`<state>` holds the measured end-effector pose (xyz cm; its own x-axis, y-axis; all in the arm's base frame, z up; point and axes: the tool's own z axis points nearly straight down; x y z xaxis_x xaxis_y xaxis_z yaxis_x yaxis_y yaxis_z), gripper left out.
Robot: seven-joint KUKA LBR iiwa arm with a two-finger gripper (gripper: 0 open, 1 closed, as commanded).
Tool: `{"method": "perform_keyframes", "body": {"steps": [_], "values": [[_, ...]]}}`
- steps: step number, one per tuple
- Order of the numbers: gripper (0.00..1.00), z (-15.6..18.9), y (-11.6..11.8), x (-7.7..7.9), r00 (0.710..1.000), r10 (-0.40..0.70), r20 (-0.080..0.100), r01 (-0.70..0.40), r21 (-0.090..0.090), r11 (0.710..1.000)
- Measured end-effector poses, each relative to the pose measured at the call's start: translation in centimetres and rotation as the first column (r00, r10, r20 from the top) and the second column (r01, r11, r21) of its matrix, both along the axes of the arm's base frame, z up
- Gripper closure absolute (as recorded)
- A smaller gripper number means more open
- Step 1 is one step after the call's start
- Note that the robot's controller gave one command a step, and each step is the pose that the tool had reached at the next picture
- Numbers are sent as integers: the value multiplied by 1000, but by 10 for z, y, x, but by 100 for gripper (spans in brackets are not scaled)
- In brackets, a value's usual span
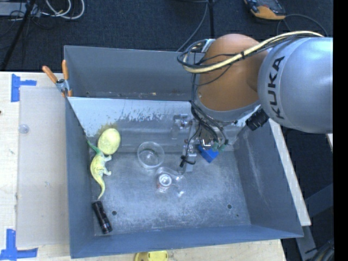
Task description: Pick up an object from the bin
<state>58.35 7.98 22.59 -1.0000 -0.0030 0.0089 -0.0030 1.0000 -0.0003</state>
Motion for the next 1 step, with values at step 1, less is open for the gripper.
{"method": "perform_keyframes", "body": {"steps": [1], "values": [[0, 5, 0, 1, 1000, -2, 8, 2, 1, 1000]]}}
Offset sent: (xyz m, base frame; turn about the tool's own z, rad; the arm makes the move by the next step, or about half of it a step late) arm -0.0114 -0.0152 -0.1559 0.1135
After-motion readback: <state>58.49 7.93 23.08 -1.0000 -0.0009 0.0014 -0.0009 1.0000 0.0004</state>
